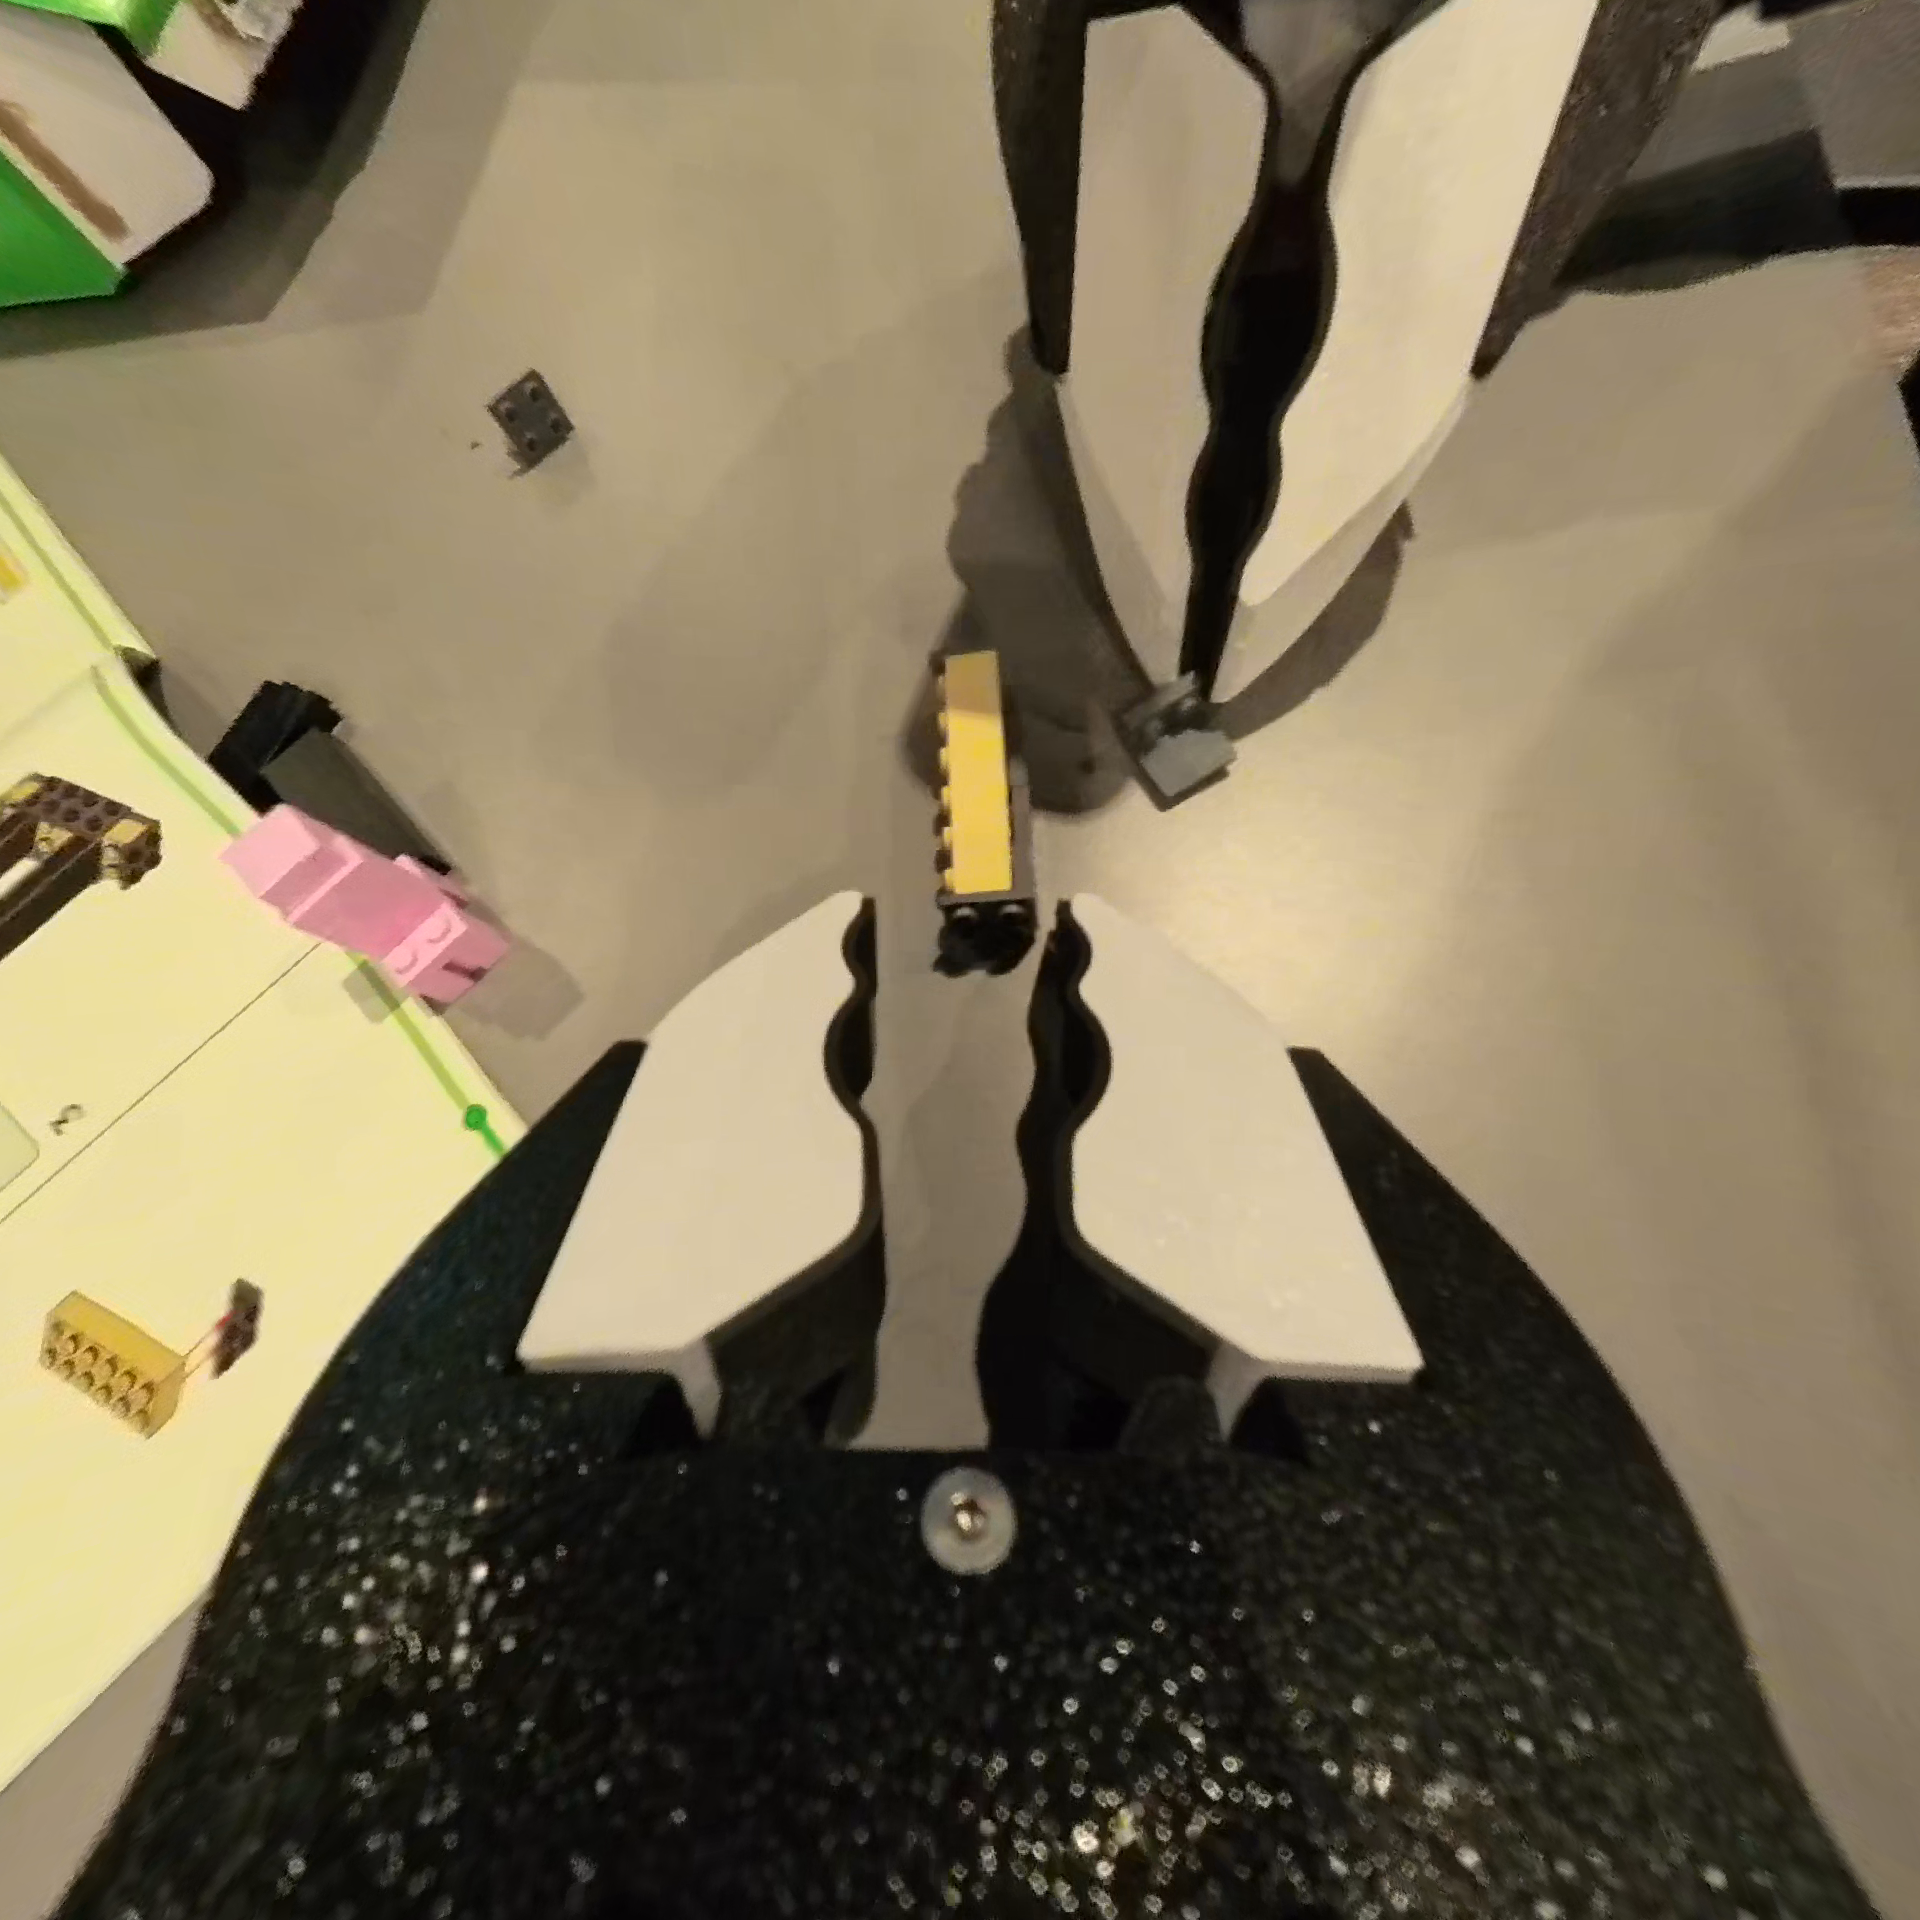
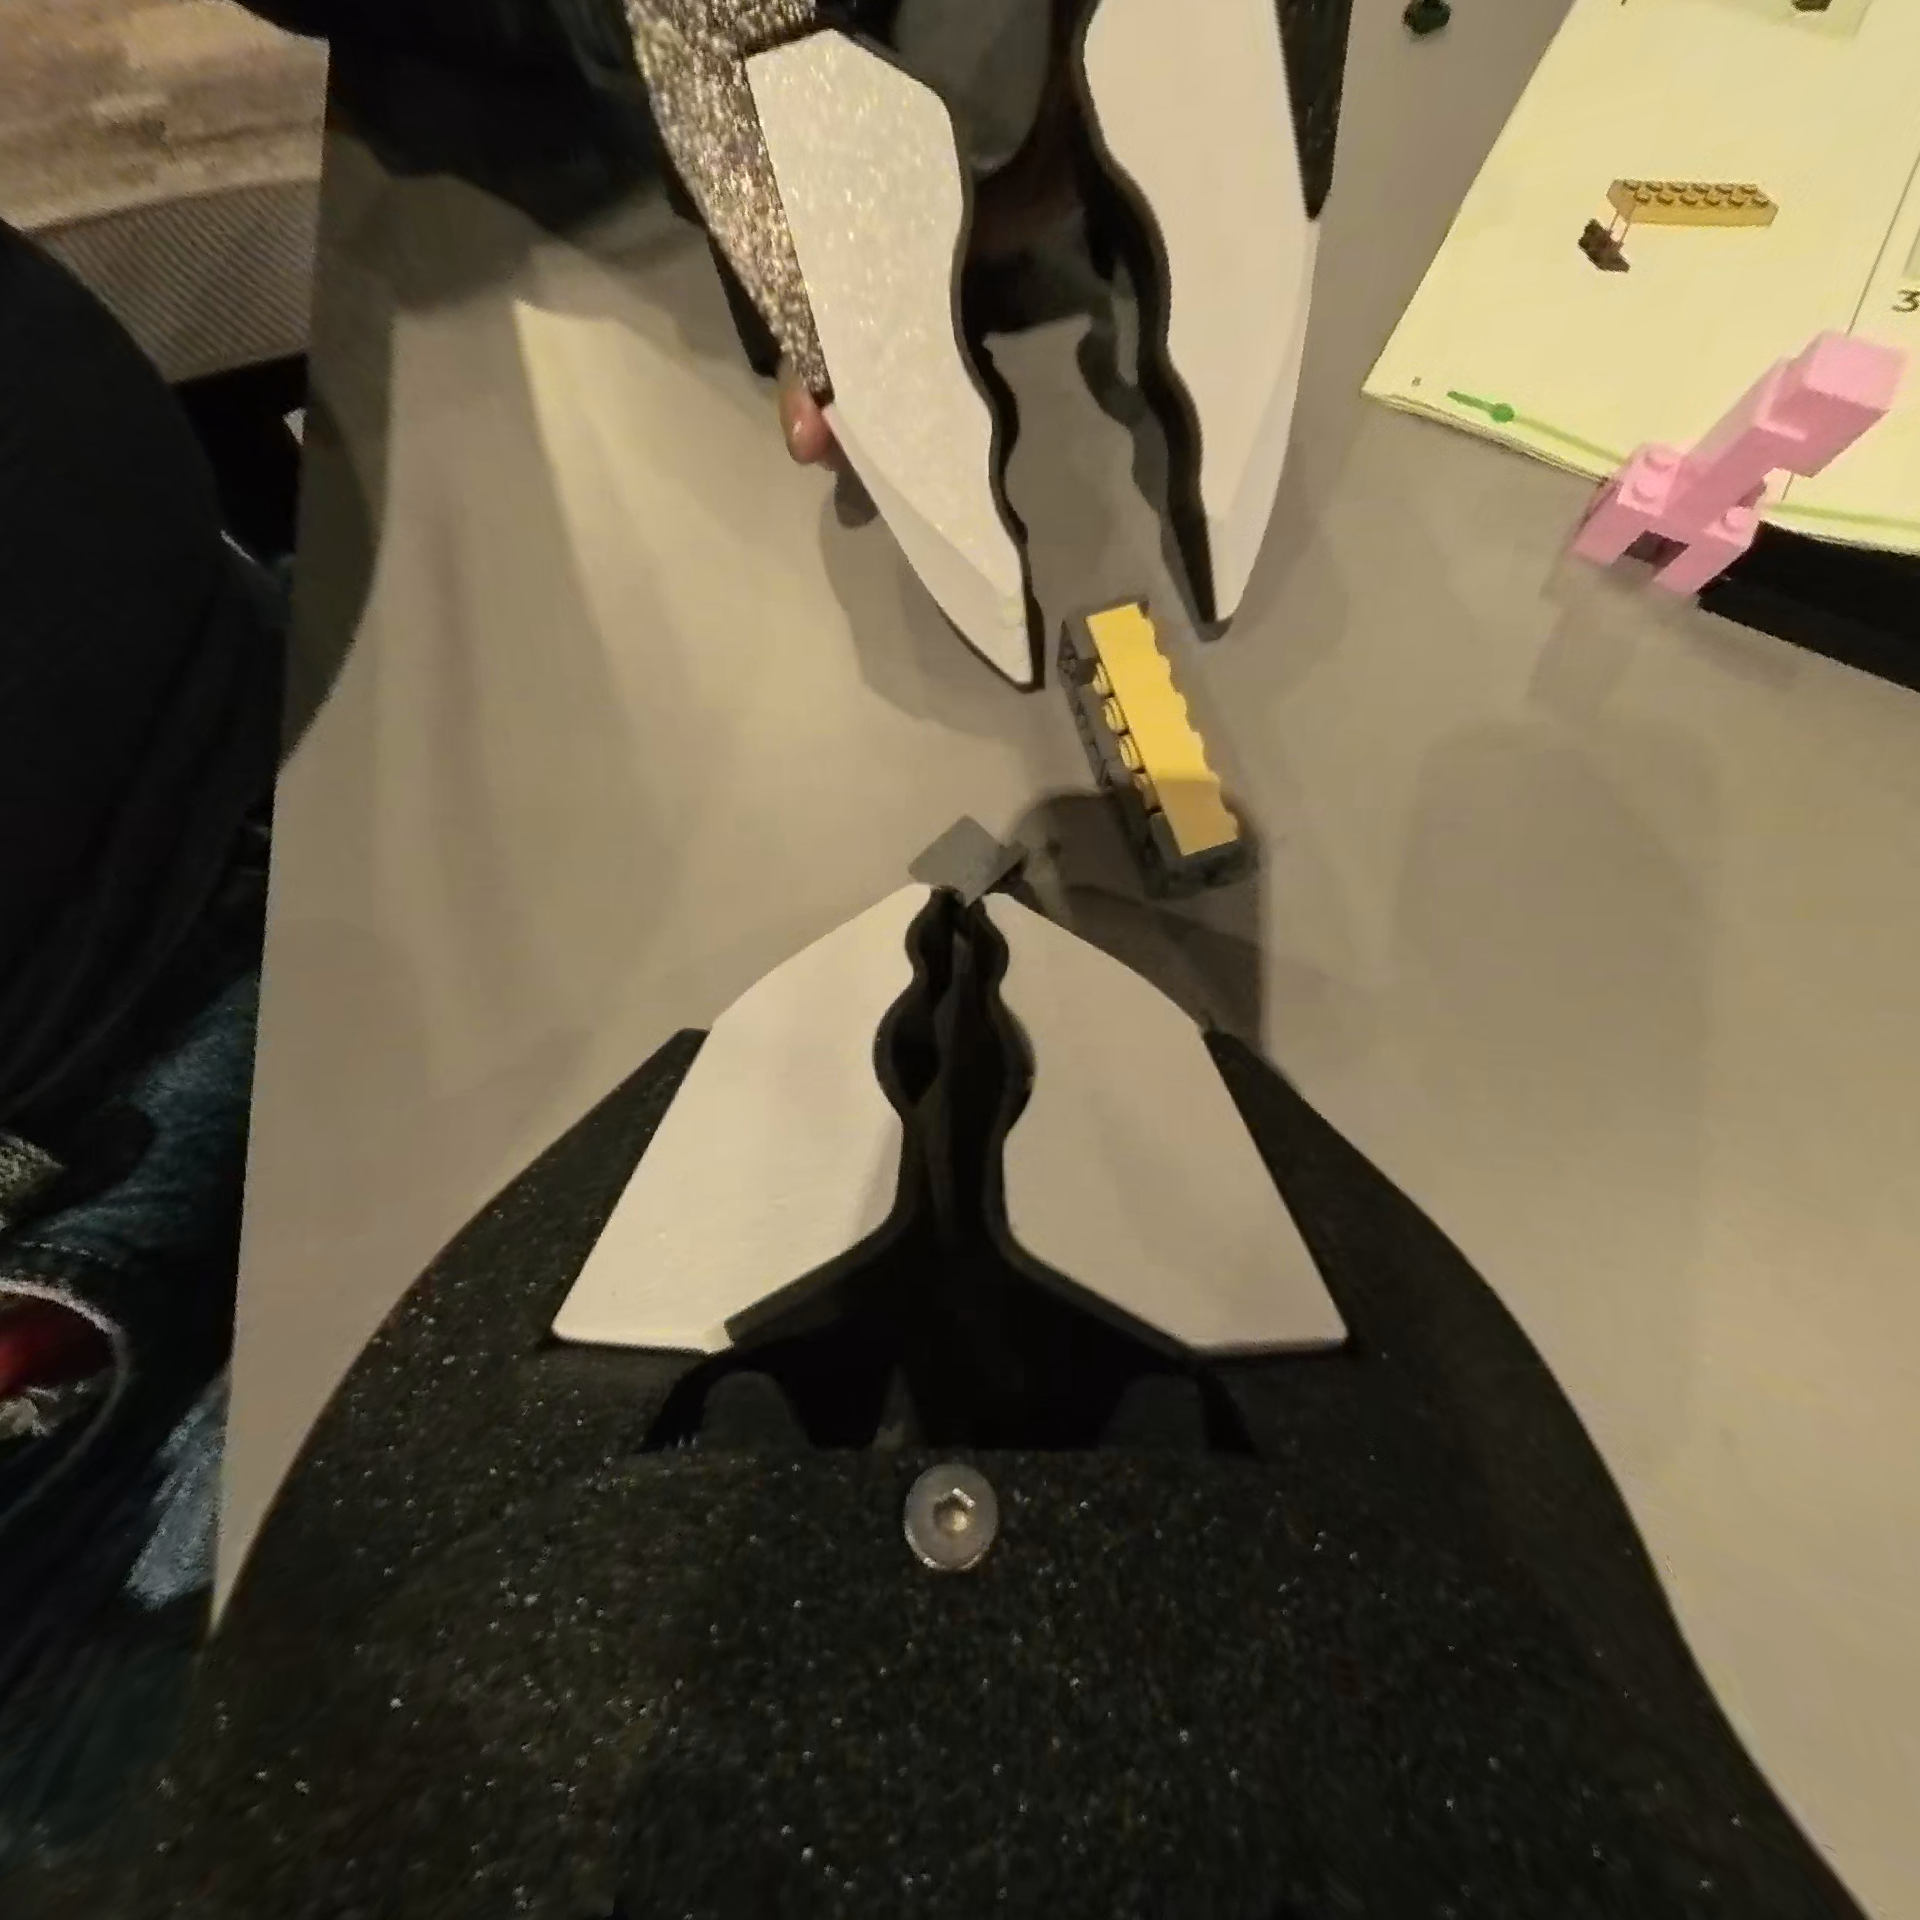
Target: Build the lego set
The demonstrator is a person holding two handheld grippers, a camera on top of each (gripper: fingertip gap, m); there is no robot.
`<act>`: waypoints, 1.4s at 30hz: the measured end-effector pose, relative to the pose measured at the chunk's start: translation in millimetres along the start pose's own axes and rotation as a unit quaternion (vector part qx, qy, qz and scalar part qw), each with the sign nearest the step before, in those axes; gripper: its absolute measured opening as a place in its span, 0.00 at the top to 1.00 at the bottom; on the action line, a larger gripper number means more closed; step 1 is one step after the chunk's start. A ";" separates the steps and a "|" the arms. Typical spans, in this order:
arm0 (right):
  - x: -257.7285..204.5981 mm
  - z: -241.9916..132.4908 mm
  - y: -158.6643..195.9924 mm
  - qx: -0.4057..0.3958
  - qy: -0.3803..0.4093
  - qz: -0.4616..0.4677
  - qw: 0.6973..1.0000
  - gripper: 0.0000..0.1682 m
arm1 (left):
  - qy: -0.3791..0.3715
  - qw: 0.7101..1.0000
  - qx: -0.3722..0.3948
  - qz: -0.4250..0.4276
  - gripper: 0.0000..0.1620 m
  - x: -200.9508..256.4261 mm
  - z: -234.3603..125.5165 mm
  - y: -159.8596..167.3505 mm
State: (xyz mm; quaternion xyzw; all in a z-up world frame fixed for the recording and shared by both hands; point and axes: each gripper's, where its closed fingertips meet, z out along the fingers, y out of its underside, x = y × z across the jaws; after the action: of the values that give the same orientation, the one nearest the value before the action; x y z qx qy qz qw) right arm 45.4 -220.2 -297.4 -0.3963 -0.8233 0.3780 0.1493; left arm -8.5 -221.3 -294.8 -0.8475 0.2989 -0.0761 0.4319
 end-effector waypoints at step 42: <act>9.0 -37.4 -111.5 0.109 0.311 -0.192 0.924 0.81 | 0.223 0.865 0.355 -0.274 0.90 3.0 -74.5 -87.1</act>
State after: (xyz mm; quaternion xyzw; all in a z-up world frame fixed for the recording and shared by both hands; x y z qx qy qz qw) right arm -0.1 -239.0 -190.3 -0.3091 -0.7495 0.2875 0.5100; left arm 3.5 -235.1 -181.6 -0.6450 0.0961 -0.4796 0.5871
